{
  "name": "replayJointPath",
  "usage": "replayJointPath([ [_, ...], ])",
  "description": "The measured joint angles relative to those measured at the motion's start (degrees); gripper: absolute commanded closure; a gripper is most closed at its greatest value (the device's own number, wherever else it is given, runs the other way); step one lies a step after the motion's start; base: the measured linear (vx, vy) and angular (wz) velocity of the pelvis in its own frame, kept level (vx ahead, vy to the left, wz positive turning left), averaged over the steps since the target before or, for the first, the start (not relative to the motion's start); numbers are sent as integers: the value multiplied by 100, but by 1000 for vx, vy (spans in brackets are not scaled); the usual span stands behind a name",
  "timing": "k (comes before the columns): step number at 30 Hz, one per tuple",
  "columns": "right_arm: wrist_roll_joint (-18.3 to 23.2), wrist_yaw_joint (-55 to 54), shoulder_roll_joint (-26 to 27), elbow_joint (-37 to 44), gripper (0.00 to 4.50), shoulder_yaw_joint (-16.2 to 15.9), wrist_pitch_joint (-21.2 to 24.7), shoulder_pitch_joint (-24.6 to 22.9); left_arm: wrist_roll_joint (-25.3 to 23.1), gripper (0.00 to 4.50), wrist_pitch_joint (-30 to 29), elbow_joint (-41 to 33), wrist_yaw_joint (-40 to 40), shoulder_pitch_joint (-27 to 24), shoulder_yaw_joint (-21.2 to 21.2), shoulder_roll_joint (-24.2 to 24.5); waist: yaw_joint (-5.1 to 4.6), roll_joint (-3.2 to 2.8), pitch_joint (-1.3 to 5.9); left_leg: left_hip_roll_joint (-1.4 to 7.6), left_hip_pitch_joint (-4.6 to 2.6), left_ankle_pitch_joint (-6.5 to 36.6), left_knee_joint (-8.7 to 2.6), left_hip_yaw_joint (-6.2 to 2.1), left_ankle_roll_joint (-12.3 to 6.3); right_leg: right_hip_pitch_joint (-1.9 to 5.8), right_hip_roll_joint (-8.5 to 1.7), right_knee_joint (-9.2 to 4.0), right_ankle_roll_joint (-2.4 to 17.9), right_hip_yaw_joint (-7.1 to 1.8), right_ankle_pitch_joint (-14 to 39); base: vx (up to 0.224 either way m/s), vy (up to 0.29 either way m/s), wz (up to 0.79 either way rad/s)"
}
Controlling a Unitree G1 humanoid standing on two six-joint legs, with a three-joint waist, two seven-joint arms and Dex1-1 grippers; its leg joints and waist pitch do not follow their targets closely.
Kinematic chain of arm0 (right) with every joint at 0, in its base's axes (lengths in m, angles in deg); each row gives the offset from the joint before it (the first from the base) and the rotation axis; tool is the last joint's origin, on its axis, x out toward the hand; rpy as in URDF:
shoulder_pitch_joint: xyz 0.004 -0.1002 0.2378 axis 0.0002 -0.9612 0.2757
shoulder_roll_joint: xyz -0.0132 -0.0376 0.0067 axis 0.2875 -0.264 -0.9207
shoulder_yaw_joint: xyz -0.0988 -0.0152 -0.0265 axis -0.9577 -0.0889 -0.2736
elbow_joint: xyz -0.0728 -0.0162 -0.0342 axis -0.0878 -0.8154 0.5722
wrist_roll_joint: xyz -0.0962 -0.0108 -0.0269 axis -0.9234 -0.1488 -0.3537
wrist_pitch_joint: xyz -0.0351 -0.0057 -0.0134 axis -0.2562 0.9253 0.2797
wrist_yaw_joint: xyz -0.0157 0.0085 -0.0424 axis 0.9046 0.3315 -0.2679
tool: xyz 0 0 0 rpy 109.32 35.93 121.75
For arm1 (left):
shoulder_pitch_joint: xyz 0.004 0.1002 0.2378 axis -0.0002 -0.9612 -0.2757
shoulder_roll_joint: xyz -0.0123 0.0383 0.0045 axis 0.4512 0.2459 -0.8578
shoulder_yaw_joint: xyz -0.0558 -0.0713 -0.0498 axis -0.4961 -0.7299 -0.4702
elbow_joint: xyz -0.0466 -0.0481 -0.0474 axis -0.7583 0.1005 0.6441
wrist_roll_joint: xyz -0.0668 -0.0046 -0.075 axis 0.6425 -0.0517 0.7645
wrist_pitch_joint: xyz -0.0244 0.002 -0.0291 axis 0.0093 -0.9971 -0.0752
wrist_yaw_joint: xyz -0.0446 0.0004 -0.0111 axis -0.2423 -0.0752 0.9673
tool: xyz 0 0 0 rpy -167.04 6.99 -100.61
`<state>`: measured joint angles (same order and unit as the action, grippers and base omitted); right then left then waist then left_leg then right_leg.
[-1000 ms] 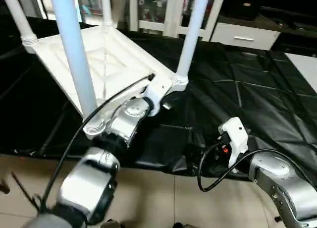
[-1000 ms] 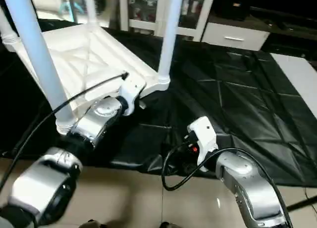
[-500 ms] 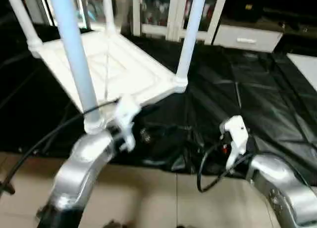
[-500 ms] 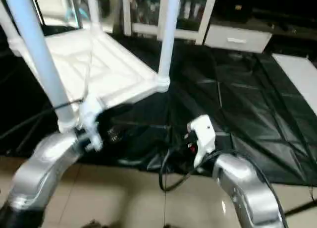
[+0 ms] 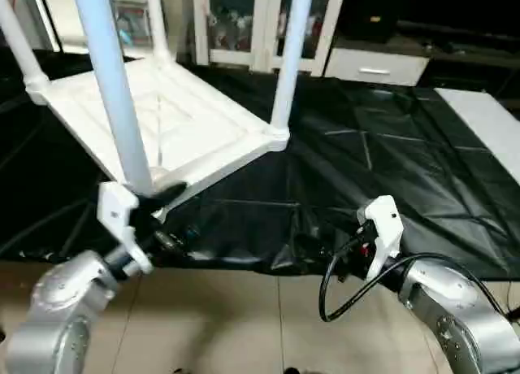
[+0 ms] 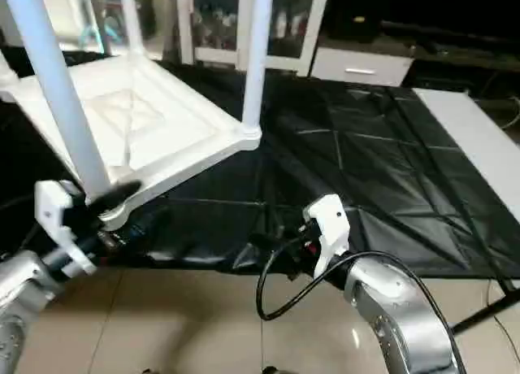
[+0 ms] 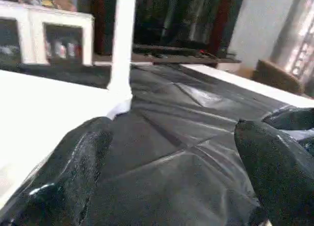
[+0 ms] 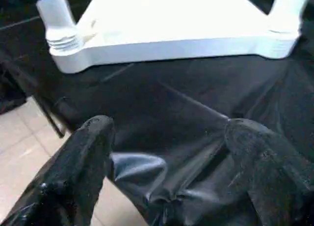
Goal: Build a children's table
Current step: Rotate leg to tighten, then rotate table base
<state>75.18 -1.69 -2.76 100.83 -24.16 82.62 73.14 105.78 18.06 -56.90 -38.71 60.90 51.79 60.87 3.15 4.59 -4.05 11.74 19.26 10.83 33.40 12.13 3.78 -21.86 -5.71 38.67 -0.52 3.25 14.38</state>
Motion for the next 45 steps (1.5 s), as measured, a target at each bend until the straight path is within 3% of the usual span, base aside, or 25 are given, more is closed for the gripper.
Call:
replayJointPath([
  [1, -10, -17, -19, -15, 59, 5, -10, 35, -117, 4, 9, 56, -82, -47, 56, -23, 81, -2, -11, -1, 19, 109, 161, -28, 52, -57, 49, 18, -31, -56, -14, 64, -147, 24],
  [2, -37, -43, -22, -38, 59, -14, -12, 94, -278, 4, 30, 128, -200, -150, 110, -35, 214, -76, 9, -17, 55, 238, 345, -199, 30, -113, 48, 26, -31, -45, -14, 73, -89, -6],
  [3, -58, -100, 16, -52, 59, -15, -64, 132, -586, 4, 52, 320, -449, -120, 196, -71, 259, -176, 33, -119, 51, 183, 300, -402, 125, -149, 75, 23, -31, -11, -14, 0, 0, 0],
  [4, -65, -121, 72, -117, 59, -31, -84, 135, -746, 4, 60, 441, -606, -1, 236, -112, 257, -176, 48, -128, 74, 141, 232, -390, 161, -203, 79, 0, -30, -25, -18, 0, 0, 0],
  [5, -75, -144, 89, -169, 59, -59, -85, 134, -921, 4, 83, 480, -779, 90, 281, -150, 255, -162, 45, -106, 95, 108, 174, -356, 153, -209, 117, -59, 4, -53, -62, 6, -32, 21],
  [6, -141, -287, 188, -253, 59, -36, -121, 169, -1312, 4, 96, 563, -1202, 228, 388, -238, 253, -155, 50, -75, 99, 88, 160, -329, 151, -164, 173, -170, 47, -100, -254, 0, 0, 0],
  [8, -200, -470, 350, -267, 59, -20, -233, 218, -1701, 4, 59, 629, -1703, 384, 555, -439, 210, -163, 50, -73, 75, 89, 164, -313, 149, -118, 171, -216, 47, -112, -338, -25, -9, 9],
  [12, -254, -963, 754, -376, 59, 174, -517, 218, -2134, 4, 31, 606, -2734, 587, 870, -1185, 105, -191, 66, -80, 96, 91, 125, -319, 145, -92, 165, -355, 29, -90, -345, 0, 0, 0],
  [15, -228, -1108, 860, -369, 59, 322, -661, 118, -2144, 4, 184, 599, -2949, 468, 627, -1195, -53, -185, 82, -82, 129, 91, 119, -321, 145, -103, 165, -377, 5, -86, -367, 0, 0, 0],
  [18, -229, -1107, 858, -368, 59, 389, -701, -6, -1946, 4, 302, 476, -2951, 281, 270, -1199, -137, -181, 89, -80, 130, 93, 113, -326, 143, -118, 169, -369, 7, -82, -379, 0, 0, 0],
  [23, -237, -1092, 858, -369, 59, 385, -752, 36, -1864, 4, 312, 363, -3059, 233, -43, -1196, -98, -187, 94, -51, 167, 93, 105, -355, 143, -133, 224, -372, 40, -90, -397, 20, -9, 2],
  [29, -256, -1002, 836, -424, 59, 295, -858, 196, -1626, 4, 471, 373, -2956, 500, -11, -1220, 0, -199, 100, -43, 173, 102, 106, -341, 130, -140, 229, -376, 49, -98, -386, 0, 0, 0],
  [36, -276, -953, 719, -642, 59, 339, -943, 195, -862, 4, 1080, 165, -2110, -337, 10, -1359, 7, -199, 101, -37, 164, 103, 104, -329, 130, -140, 230, -372, 31, -102, -376, 0, 0, 0],
  [45, -271, -562, 532, -653, 59, 125, -975, 204, -816, 4, 1893, 540, -2201, -488, -699, -1315, 33, -158, 125, -35, 162, 103, 108, -330, 131, -128, 231, -372, 24, -103, -378, 0, 0, 0],
])
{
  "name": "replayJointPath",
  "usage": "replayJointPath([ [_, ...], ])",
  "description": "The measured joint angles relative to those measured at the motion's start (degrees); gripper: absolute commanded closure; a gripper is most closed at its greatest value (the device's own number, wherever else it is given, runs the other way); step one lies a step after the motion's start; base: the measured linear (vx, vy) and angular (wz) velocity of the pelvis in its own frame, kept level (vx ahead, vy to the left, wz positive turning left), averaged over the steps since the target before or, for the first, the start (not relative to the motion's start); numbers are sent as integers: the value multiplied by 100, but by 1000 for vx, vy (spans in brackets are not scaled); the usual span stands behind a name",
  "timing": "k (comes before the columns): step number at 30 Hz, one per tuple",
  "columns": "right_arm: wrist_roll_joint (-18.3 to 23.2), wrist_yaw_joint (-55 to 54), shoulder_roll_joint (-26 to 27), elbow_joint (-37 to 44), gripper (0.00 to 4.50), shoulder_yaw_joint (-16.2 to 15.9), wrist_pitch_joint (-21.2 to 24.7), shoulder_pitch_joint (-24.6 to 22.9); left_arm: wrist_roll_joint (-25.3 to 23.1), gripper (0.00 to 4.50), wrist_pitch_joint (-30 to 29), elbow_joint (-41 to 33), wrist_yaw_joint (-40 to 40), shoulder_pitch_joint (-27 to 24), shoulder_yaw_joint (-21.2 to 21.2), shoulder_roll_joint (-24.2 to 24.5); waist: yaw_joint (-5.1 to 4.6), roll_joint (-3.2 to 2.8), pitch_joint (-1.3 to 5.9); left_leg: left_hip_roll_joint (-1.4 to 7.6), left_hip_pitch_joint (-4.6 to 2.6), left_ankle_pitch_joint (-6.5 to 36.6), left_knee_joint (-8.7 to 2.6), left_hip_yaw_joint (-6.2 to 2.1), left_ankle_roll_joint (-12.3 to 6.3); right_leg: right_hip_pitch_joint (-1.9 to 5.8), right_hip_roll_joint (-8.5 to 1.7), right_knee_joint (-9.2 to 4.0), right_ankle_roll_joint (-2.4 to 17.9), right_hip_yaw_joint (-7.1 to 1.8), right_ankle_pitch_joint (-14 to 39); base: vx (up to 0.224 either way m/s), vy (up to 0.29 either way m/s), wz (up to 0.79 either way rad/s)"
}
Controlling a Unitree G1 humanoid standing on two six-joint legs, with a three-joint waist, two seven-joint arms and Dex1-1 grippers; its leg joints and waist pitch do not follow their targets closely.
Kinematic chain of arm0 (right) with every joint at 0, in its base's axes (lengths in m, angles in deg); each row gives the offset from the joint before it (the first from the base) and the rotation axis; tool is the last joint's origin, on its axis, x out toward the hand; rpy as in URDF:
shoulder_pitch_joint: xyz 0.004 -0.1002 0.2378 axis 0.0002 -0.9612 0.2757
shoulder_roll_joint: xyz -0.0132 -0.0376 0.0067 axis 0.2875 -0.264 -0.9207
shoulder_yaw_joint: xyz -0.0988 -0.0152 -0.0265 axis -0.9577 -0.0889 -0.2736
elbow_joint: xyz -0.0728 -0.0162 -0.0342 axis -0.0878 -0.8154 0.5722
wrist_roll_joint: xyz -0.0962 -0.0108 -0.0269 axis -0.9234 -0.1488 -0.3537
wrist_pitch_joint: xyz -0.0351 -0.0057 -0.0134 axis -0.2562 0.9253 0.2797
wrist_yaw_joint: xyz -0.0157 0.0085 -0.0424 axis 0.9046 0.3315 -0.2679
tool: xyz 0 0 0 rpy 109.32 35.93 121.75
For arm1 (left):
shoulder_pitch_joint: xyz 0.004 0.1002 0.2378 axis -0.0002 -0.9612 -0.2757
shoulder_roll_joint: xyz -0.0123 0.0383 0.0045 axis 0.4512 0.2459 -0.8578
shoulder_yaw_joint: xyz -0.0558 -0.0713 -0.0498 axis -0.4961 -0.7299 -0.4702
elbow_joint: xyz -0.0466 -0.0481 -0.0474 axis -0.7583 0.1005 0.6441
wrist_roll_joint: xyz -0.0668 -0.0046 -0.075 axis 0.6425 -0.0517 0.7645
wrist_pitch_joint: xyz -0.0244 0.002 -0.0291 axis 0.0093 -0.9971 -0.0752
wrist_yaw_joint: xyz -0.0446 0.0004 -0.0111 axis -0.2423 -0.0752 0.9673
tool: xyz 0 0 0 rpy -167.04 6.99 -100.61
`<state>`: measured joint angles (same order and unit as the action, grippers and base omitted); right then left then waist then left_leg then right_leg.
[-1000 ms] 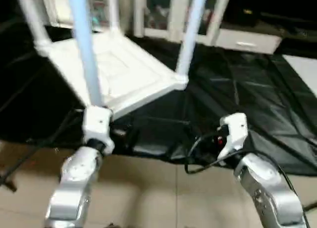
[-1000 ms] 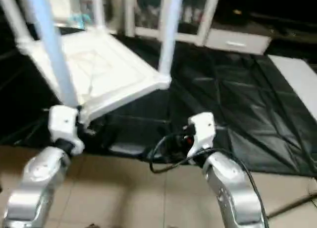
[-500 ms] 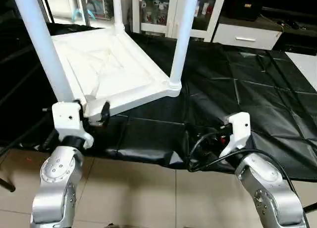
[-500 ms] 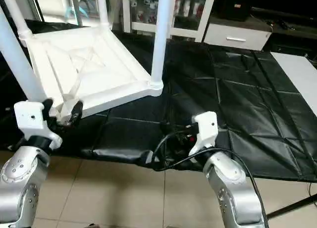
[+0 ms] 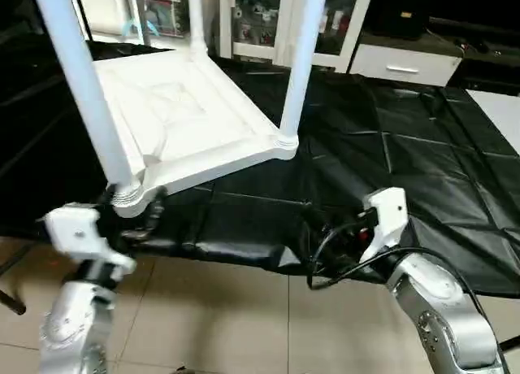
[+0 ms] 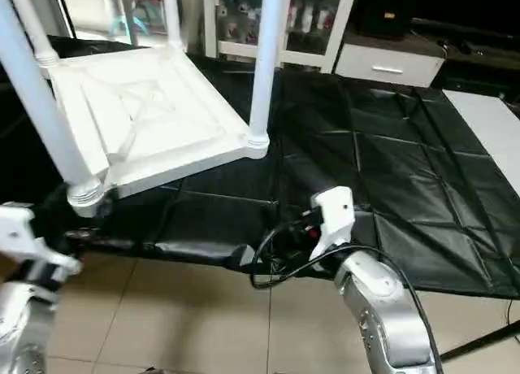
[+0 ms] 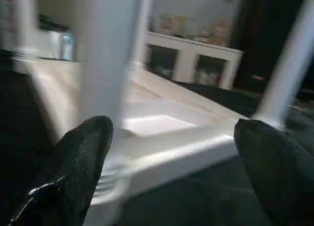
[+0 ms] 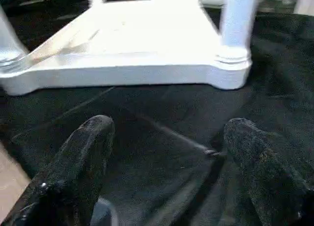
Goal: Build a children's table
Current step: Rotate table base
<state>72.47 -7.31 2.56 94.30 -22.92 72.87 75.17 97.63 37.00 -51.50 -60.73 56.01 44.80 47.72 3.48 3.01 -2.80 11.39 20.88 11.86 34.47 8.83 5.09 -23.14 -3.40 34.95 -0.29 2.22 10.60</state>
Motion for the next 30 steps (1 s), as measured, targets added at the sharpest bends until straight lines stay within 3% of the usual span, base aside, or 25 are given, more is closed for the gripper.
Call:
replayJointPath([
  [6, -35, 344, -266, -30, 59, -205, 59, -24, 12, 4, 49, 566, -116, 795, -362, 425, 19, 10, 7, -1, -31, -1, 1, -1, 1, 14, -1, 1, 1, -4, -5, 0, 0, 0],
  [12, -193, 347, -366, -170, 59, -260, 104, -68, 8, 4, 36, 1630, 206, 1821, -184, 676, 13, 11, 9, -2, -36, -3, 2, 2, 4, 19, -1, 1, 30, -7, -22, 0, 0, 0],
  [14, -203, 350, -421, -168, 59, -289, 108, -143, 77, 4, -45, 1714, 504, 1943, -76, 692, 25, 8, 8, -1, -35, -3, 1, 2, 5, 19, -1, 1, 29, -5, -20, 0, 0, 0],
  [17, -209, 350, -445, -167, 59, -293, 116, -183, 210, 4, -226, 1647, 963, 1950, 275, 661, 78, -4, 3, -1, -33, -4, 2, 12, 4, 19, -5, 0, 29, -8, -15, 0, 0, 0],
  [19, -215, 350, -457, -166, 59, -292, 117, -187, 367, 4, -512, 1386, 1418, 1946, 818, 577, 163, -4, 2, 1, -34, -4, 2, 22, 4, 19, -10, -1, 31, -8, -14, 0, 0, 0],
  [22, -230, 349, -460, -164, 59, -294, 119, -188, 435, 4, -748, 1239, 1859, 2088, 1512, 379, 182, -2, 2, 18, -35, -4, 3, 61, 3, 19, -14, 0, 31, -11, -14, 0, 0, 0],
  [24, -236, 349, -467, -165, 59, -300, 121, -187, 384, 4, -754, 1344, 2169, 2444, 1976, 160, 177, 2, 2, 27, -40, -4, 3, 84, 3, 19, -14, 3, 30, -11, -14, 0, 0, 0],
  [26, -239, 351, -472, -166, 59, -337, 122, -170, 269, 4, -697, 1581, 2365, 2831, 2268, -86, 155, 2, 3, 31, -50, -4, 3, 88, 3, 20, -14, 8, 30, -16, -15, 0, 0, 0],
  [29, -253, 369, -483, -180, 59, -405, 127, -145, -246, 4, -412, 2808, 2291, 3777, 2460, -572, 145, 8, 3, 35, -55, -4, 3, 90, 3, 23, -11, 9, 15, -14, -17, 0, 0, 0],
  [30, -268, 415, -483, -183, 59, -432, 126, -106, -550, 4, -169, 3560, 2075, 4262, 2511, -702, 121, 3, 5, 36, -56, -5, 2, 89, 3, 23, -10, 8, 2, -16, -17, 0, 0, 0],
])
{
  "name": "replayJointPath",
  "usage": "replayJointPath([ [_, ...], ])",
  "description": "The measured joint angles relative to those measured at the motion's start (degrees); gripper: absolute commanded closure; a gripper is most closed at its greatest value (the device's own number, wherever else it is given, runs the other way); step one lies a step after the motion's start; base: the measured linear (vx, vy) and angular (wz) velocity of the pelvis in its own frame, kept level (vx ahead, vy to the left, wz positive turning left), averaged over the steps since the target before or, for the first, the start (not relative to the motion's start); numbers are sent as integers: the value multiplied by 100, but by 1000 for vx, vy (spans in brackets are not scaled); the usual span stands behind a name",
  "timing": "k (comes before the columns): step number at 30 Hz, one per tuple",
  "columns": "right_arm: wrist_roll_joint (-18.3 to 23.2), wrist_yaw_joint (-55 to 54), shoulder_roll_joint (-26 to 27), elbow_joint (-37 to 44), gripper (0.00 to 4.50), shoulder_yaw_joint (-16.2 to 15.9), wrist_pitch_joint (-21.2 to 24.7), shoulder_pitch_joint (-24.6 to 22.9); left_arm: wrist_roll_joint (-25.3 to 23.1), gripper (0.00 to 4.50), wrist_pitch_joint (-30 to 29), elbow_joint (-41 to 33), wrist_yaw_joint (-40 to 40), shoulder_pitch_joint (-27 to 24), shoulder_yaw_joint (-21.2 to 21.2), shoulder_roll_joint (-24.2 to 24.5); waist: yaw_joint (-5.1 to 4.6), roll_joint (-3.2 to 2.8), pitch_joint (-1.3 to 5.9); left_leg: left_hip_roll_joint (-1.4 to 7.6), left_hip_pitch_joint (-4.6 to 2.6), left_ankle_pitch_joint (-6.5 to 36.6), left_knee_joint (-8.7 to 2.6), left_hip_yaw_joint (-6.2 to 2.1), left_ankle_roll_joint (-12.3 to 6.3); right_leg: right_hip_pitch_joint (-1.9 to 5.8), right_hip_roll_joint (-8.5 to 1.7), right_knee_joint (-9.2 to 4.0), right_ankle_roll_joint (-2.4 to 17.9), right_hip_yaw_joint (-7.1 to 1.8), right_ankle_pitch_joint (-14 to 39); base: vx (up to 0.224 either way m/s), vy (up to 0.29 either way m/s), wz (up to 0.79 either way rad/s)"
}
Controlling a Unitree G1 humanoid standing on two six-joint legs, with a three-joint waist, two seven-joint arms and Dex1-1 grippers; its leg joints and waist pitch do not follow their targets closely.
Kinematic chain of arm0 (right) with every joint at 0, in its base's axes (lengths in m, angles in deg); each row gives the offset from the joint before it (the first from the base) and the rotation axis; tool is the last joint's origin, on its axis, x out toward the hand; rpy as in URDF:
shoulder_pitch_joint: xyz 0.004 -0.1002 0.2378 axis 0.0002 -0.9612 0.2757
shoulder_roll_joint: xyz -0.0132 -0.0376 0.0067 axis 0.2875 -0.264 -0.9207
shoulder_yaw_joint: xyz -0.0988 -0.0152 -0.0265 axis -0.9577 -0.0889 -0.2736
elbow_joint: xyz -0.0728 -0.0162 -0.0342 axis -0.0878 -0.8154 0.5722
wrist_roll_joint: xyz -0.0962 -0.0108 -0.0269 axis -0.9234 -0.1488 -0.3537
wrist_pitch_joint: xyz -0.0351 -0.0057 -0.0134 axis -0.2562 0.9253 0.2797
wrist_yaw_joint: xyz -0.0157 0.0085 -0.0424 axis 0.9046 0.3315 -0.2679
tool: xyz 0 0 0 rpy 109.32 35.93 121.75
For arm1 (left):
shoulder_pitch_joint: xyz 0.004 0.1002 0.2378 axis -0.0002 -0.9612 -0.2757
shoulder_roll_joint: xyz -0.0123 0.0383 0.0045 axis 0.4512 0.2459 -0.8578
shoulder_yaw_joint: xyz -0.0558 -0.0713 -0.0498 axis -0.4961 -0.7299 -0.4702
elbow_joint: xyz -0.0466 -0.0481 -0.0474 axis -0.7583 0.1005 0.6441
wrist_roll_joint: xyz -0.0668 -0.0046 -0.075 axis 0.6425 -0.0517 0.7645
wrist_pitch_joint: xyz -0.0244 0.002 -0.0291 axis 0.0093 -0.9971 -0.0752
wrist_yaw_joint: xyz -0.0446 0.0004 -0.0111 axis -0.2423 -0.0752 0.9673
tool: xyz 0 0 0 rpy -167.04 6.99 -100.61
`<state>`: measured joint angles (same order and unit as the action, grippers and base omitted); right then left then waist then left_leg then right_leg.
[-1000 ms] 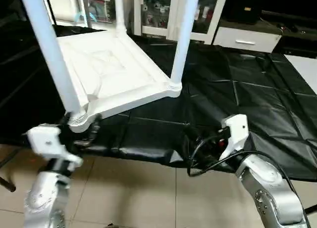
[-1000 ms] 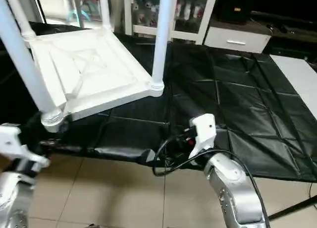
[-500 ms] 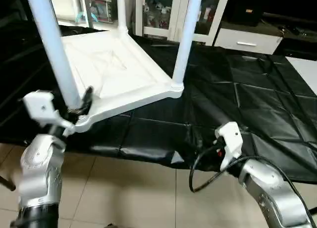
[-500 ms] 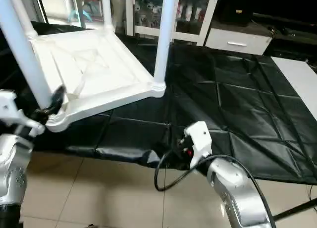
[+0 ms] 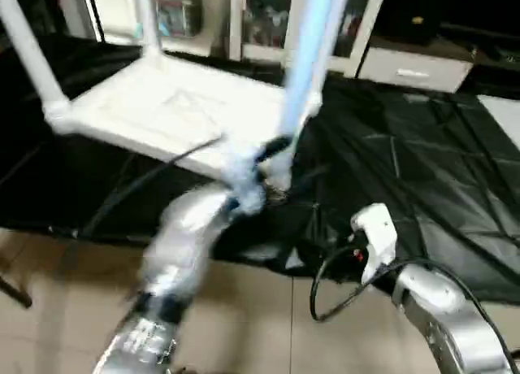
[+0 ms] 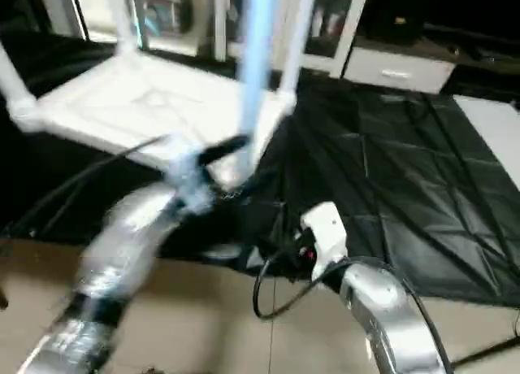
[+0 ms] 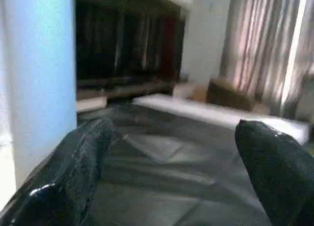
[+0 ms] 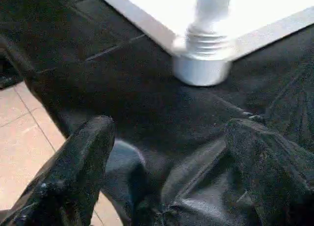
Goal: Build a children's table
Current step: Rotate table base
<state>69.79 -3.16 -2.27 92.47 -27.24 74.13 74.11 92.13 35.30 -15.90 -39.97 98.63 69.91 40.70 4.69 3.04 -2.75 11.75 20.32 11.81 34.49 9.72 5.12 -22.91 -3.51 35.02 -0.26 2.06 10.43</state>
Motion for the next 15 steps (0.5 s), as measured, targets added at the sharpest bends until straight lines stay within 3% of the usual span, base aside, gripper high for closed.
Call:
replayJointPath([
  [3, -65, 40, -30, -3, 59, -3, 0, 9, -283, 4, 257, 1058, -636, 521, -65, -108, -86, -1, 1, 3, 11, -1, 0, -2, 2, 1, 2, 1, 1, 5, -2, 0, 0, 0],
  [8, -77, -5, -39, 10, 59, 12, 3, -20, -214, 4, 404, 1080, -785, 435, -114, 23, -151, 2, 0, 5, 11, -3, 0, -3, -1, -4, 5, 0, 32, 5, -11, 0, 0, 0],
  [11, -75, -96, -3, 34, 59, 28, 13, -106, -106, 4, 323, 591, -738, 18, -387, 139, -181, 1, 0, 7, 10, -3, 0, -1, -2, -7, 5, -1, 35, 6, -9, 0, 0, 0],
  [14, -74, -201, 74, 136, 59, 42, 51, -187, 183, 4, -105, -590, -832, -895, -664, 363, -200, 0, -1, 13, 9, -2, -2, 0, -1, -13, 6, 1, 42, 12, -5, 0, 0, 0],
  [15, -70, -215, 98, 205, 59, 42, 55, -211, 329, 4, -376, -1369, -894, -1493, -713, 526, -206, 1, 0, 16, 9, -2, -2, 3, 0, -18, 7, -1, 44, 11, -2, 0, 0, 0],
])
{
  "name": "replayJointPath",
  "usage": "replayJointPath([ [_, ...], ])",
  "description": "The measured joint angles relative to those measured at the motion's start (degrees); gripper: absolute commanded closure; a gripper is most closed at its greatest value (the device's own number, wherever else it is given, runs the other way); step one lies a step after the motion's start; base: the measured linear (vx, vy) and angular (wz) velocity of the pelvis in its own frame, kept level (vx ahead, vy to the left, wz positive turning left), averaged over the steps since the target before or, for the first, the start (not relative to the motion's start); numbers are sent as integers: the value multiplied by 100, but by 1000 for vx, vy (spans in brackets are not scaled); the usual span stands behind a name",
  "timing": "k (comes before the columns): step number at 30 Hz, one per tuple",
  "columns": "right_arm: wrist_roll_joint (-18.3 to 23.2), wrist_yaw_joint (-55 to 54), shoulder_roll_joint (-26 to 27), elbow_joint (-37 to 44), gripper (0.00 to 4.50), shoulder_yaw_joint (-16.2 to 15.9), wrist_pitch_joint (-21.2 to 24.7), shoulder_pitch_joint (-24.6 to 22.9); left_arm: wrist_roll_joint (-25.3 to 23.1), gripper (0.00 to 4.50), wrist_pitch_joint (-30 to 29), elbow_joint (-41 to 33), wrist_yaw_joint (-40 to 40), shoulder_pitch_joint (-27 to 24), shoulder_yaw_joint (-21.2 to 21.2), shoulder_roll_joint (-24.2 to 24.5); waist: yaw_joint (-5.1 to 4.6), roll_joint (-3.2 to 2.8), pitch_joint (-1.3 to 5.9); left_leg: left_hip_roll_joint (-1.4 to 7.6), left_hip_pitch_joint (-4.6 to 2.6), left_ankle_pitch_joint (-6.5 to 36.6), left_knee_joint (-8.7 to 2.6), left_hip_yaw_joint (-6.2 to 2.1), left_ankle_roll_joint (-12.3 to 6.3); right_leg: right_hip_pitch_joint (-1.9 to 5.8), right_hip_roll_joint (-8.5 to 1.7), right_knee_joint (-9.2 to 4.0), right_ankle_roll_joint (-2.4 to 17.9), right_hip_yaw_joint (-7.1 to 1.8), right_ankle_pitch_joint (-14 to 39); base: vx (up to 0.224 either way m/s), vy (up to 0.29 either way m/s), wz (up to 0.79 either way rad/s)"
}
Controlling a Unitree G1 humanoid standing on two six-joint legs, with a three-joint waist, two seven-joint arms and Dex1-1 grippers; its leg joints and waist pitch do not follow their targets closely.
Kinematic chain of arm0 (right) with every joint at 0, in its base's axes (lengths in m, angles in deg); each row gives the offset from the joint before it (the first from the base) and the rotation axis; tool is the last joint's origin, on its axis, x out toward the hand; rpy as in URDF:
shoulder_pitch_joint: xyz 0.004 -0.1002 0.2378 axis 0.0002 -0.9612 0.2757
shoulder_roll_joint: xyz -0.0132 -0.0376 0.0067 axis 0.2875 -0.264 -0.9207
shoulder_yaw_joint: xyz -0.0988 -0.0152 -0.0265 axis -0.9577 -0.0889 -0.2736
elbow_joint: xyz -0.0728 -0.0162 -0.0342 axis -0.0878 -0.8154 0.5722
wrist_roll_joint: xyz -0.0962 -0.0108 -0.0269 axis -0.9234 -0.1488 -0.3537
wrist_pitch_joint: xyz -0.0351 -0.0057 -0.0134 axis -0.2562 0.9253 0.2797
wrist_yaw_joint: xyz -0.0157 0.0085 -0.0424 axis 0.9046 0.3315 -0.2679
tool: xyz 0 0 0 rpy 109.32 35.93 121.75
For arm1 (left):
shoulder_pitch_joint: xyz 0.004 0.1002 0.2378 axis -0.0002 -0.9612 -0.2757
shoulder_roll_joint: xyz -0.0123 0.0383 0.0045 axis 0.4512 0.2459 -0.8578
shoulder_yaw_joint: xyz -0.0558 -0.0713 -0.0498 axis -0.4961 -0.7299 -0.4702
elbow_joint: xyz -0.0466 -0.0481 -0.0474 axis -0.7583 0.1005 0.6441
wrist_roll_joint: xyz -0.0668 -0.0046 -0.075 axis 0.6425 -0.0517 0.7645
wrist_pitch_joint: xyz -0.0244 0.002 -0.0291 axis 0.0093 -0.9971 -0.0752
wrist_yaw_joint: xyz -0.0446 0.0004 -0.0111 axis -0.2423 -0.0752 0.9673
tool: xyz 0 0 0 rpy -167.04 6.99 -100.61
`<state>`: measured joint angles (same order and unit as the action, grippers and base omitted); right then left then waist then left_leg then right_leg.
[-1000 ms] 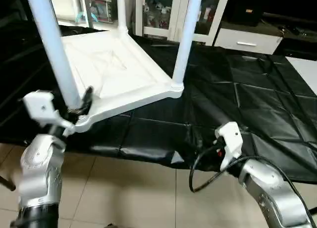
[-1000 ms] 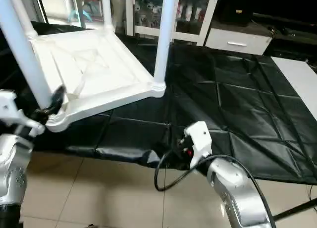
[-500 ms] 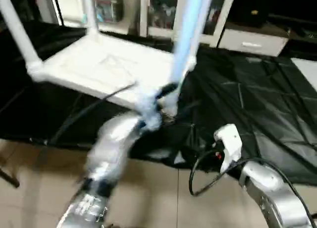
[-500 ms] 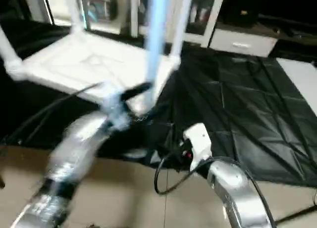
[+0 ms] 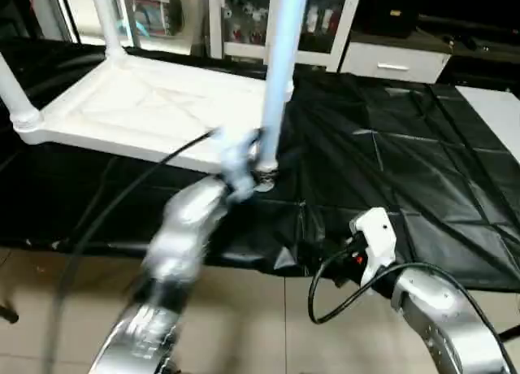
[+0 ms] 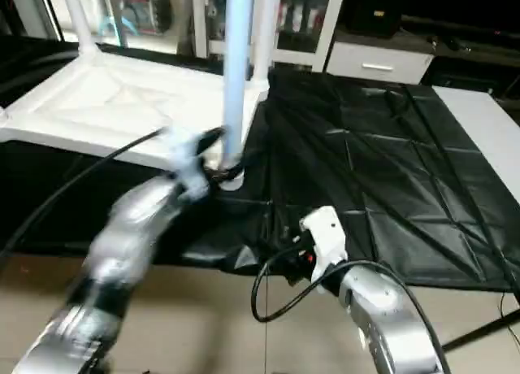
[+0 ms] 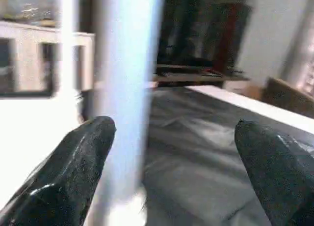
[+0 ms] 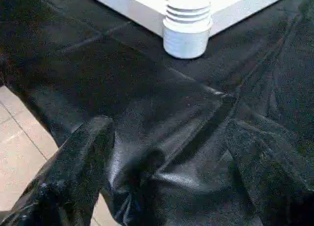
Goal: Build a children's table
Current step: Rotate table base
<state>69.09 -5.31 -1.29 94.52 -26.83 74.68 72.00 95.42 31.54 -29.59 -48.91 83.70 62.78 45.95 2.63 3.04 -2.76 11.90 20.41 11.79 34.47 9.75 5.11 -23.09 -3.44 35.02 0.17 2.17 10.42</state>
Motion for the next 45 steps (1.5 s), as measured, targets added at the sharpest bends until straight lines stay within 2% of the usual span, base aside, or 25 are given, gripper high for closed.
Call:
replayJointPath([
  [2, 3, -21, -3, 61, 59, 57, 0, -85, 179, 4, -336, -776, -29, -660, -27, 149, 40, 16, -5, 1, -9, 1, 2, 1, -1, 0, -1, 0, -4, 4, 11, 0, 0, 0],
  [3, 9, -25, 1, 60, 59, 60, 1, -91, 213, 4, -515, -1150, -60, -948, -40, 232, 100, 34, -13, 2, -3, 1, 3, 3, -1, -1, -2, -1, -4, 5, 10, 0, 0, 0],
  [7, 66, -56, 36, 89, 59, 64, -12, -100, 222, 4, -754, -2090, -192, -1546, -102, 361, 201, 53, -11, -2, -2, 1, 4, 17, -1, 13, -11, -6, -25, -9, 23, 0, 0, 0],
  [10, -88, -503, 238, 12, 59, 199, -88, -2, -73, 4, -730, -1952, -567, -1667, -415, 224, 193, 76, -9, -3, -9, 1, 2, 14, -1, 14, -8, -1, -47, -10, 29, 0, 0, 0],
  [13, -289, -1314, 544, -234, 59, 646, -260, 312, -477, 4, -412, -1495, -1202, -1773, -756, 98, 103, 109, -3, -2, -2, 1, 0, 1, 1, 6, -4, -1, -55, -2, 24, 0, 0, 0],
  [15, -282, -1492, 583, -237, 59, 885, -312, 333, -581, 4, -351, -1469, -1531, -1875, -781, 104, 95, 138, 11, -2, -2, 1, 0, -4, 1, 8, -2, -1, -57, -2, 24, 0, 0, 0],
  [17, -174, -1493, 662, -237, 59, 954, -315, 345, -704, 4, -409, -1613, -1676, -1886, -672, 146, 86, 154, 7, -2, -10, 2, -2, -6, 3, 14, -2, -6, -65, 4, 29, 0, 0, 0],
  [20, 27, -1430, 780, -237, 59, 946, -315, 350, -778, 4, -459, -1856, -1727, -1823, -520, 134, 51, 129, -10, -1, -103, 11, -31, -5, -4, 100, 0, -64, -76, 26, 44, 0, 0, 0],
  [22, 97, -1300, 784, -237, 59, 894, -315, 392, -861, 4, -471, -1874, -1747, -1784, -522, 97, -17, 82, -38, 0, -255, 68, -85, -8, 6, 225, 2, -179, -74, 62, 49, 0, 0, 0],
  [24, 117, -1208, 785, -237, 59, 858, -315, 445, -920, 4, -470, -1877, -1747, -1721, -537, 84, -77, 70, -41, -1, -329, 90, -105, -14, 3, 327, -16, -213, -75, 103, 57, 25, 13, -7],
  [29, 124, -1078, 792, -362, 59, 779, -317, 491, -977, 4, -461, -1894, -1767, -1647, -397, 167, -77, 111, -4, -3, -354, 185, -151, -7, 23, 374, -22, -236, -61, 137, 142, 95, 11, -9],
  [31, 123, -1077, 819, -465, 59, 725, -317, 540, -1032, 4, -461, -1894, -1773, -1645, -384, 213, -60, 112, 4, -5, -432, 233, -185, 3, 28, 416, -22, -230, -3, 142, 201, 132, -2, 4],
  [35, 118, -1033, 840, -467, 59, 668, -326, 546, -1082, 4, -458, -1892, -1767, -1586, -405, 231, 51, 83, 47, -19, -451, 344, -196, 4, -4, 460, -1, -194, 39, 144, 372, 128, 11, 3],
  [38, 112, -1018, 873, -470, 59, 661, -338, 545, -1080, 4, -458, -1892, -1749, -1547, -409, 242, 95, 74, 57, -24, -536, 443, -199, -15, -60, 540, 8, -165, 61, 139, 505, 124, 2, 5],
  [41, 110, -1022, 872, -476, 59, 662, -407, 535, -1077, 4, -458, -1885, -1745, -1528, -395, 286, 94, 78, 66, -79, -560, 572, -135, -91, -168, 585, 20, -58, 13, 44, 672, 172, -2, 13],
  [42, 110, -1030, 873, -476, 59, 662, -418, 535, -1077, 4, -458, -1882, -1740, -1521, -379, 289, 80, 81, 67, -110, -614, 619, -122, -130, -184, 598, 37, 20, 20, 0, 739, 139, -8, 20],
  [43, 110, -1036, 876, -475, 59, 662, -425, 532, -1077, 4, -458, -1882, -1733, -1512, -369, 291, 75, 82, 68, -126, -630, 662, -92, -147, -223, 625, 33, 58, 4, -18, 803, 139, -8, 20],
  [44, 110, -1040, 877, -475, 59, 662, -437, 532, -1077, 4, -458, -1881, -1724, -1493, -364, 292, 89, 88, 70, -152, -620, 711, -35, -172, -309, 642, 41, 95, -26, -73, 860, 128, -11, 16],
  [45, 110, -1046, 876, -477, 59, 665, -441, 514, -1077, 4, -458, -1871, -1713, -1475, -355, 290, 96, 78, 67, -166, -591, 770, 57, -224, -414, 716, 104, 102, -95, -201, 919, 106, 12, 24],
])
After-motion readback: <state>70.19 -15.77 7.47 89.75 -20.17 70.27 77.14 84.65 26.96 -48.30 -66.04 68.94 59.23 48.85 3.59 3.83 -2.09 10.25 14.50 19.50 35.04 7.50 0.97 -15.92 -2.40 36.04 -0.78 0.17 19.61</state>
